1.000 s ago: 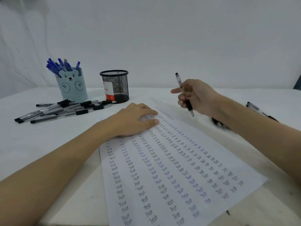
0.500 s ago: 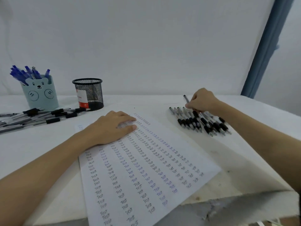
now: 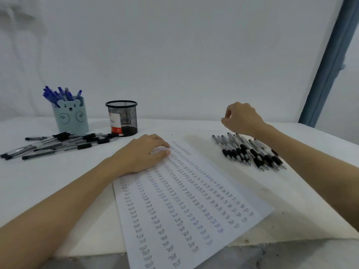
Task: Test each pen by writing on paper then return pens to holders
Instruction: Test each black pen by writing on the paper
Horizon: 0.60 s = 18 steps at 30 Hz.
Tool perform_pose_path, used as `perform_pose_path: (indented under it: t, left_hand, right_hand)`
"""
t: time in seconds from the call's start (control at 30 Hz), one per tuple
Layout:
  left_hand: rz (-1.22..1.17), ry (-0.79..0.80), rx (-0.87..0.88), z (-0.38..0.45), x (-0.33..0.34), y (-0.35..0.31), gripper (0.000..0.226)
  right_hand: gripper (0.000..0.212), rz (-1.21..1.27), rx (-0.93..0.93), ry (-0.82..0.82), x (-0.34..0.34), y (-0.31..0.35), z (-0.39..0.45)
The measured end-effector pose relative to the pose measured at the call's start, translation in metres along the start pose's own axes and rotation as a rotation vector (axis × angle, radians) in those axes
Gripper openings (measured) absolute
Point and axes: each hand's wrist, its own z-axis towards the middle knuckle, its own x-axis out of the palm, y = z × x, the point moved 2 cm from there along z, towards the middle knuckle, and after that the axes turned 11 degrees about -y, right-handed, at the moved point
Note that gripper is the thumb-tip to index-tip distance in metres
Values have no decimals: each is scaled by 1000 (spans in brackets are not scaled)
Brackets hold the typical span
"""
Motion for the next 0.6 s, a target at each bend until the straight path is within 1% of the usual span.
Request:
perform_pose_path:
  t: [0.1, 0.2, 0.3, 0.43, 0.53, 0.6]
  left_hand:
    - [-8, -85, -43, -7, -23, 5, 31]
    - [-19, -162, -131, -34, -51, 27, 18]
    - [70, -172, -209, -75, -73, 53, 21]
    - [132, -214, -303, -126, -100, 81, 22]
    - [144, -271, -382, -155, -114, 96, 22]
    - [123, -326, -415, -166, -118, 102, 26]
  right_hand:
    - [21, 28, -150, 9, -8, 47, 2]
    - [16, 120, -331, 107, -1, 111, 1]
    - [11, 160, -509, 195, 20, 173, -12]
    - [25, 205, -723, 305, 58, 242, -45]
    - [31, 142, -853, 320, 84, 279, -67]
    - [30, 51, -939, 283, 97, 296, -78]
